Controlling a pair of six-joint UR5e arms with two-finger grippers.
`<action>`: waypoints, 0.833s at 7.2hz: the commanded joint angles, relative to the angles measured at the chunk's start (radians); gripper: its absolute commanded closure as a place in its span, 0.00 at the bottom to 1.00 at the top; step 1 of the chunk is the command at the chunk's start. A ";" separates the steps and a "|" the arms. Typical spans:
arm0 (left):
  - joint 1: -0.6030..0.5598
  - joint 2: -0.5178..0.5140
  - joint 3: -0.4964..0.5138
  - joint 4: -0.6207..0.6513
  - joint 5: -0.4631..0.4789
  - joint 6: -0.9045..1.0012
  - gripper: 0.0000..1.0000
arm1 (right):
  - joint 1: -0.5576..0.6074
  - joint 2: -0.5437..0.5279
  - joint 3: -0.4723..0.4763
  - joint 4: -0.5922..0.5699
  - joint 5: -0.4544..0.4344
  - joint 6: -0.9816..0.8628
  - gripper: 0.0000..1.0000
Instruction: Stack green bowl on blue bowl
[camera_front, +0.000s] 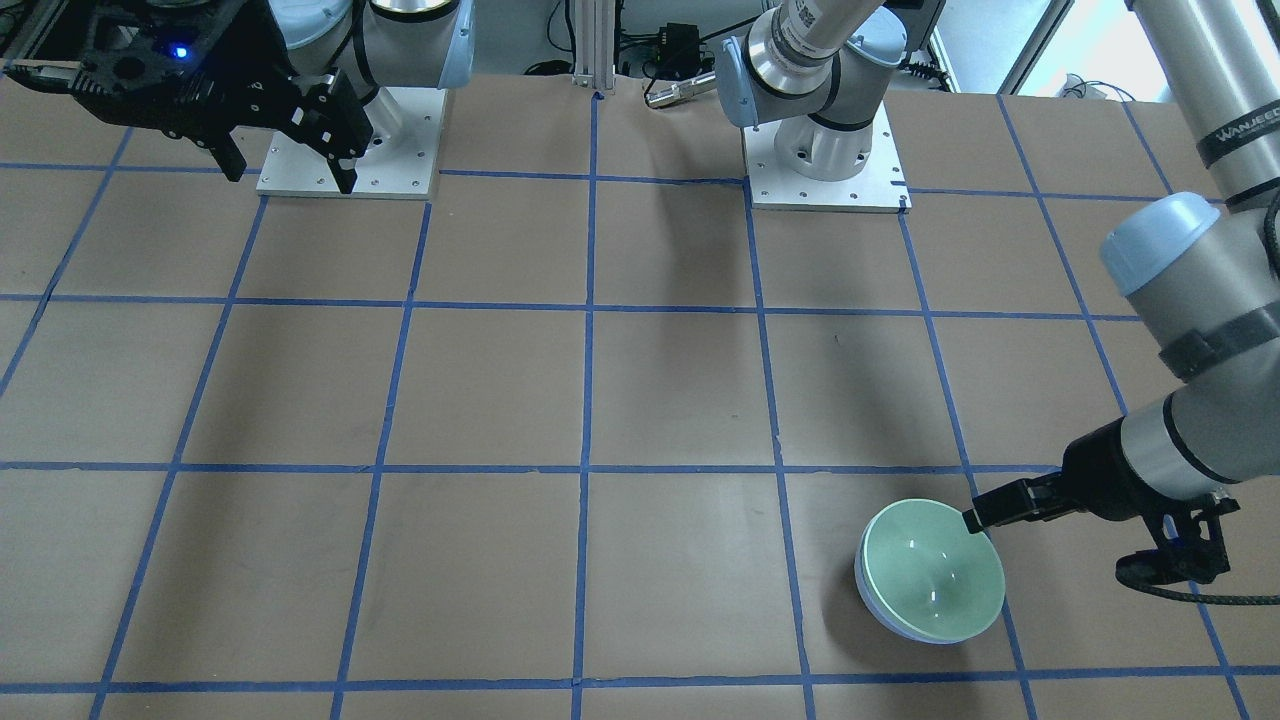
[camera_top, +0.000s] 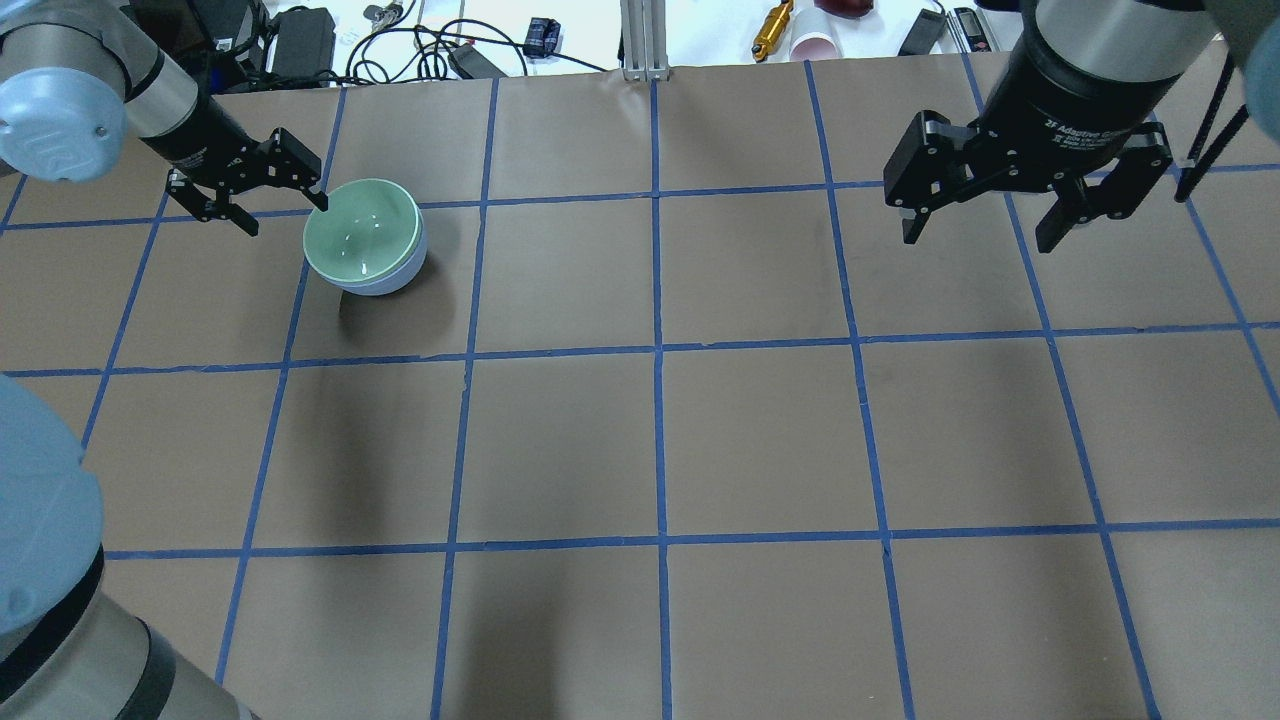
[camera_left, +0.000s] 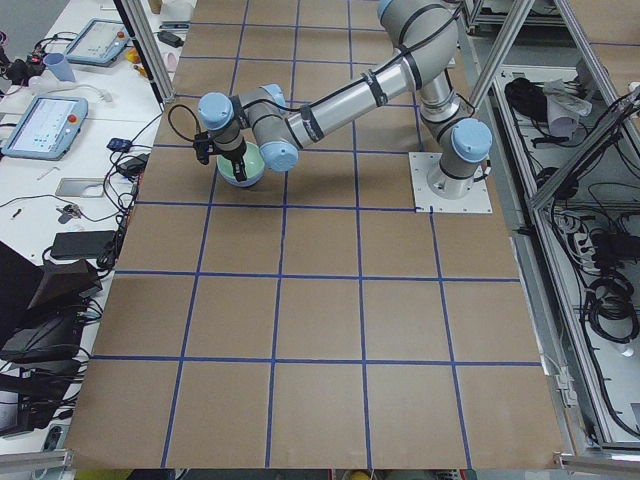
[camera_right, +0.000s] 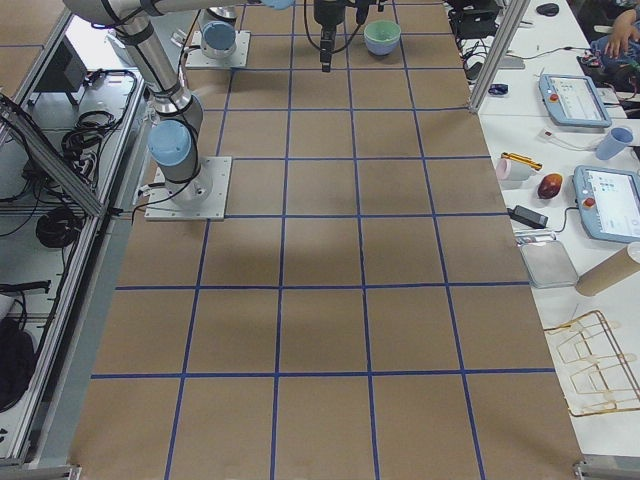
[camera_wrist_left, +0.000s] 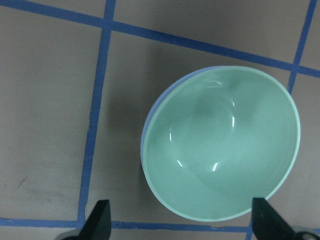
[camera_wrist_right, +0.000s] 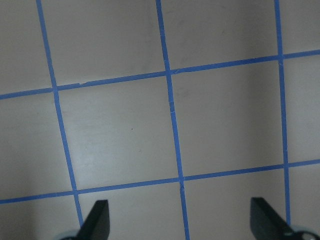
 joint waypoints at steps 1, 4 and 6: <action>-0.113 0.105 -0.003 -0.067 0.124 -0.010 0.00 | 0.000 0.000 0.000 0.001 0.000 0.000 0.00; -0.214 0.257 -0.009 -0.188 0.130 -0.016 0.00 | 0.000 0.000 0.000 0.001 0.000 0.000 0.00; -0.253 0.318 -0.054 -0.196 0.125 -0.022 0.00 | 0.000 0.000 0.000 -0.001 0.000 0.000 0.00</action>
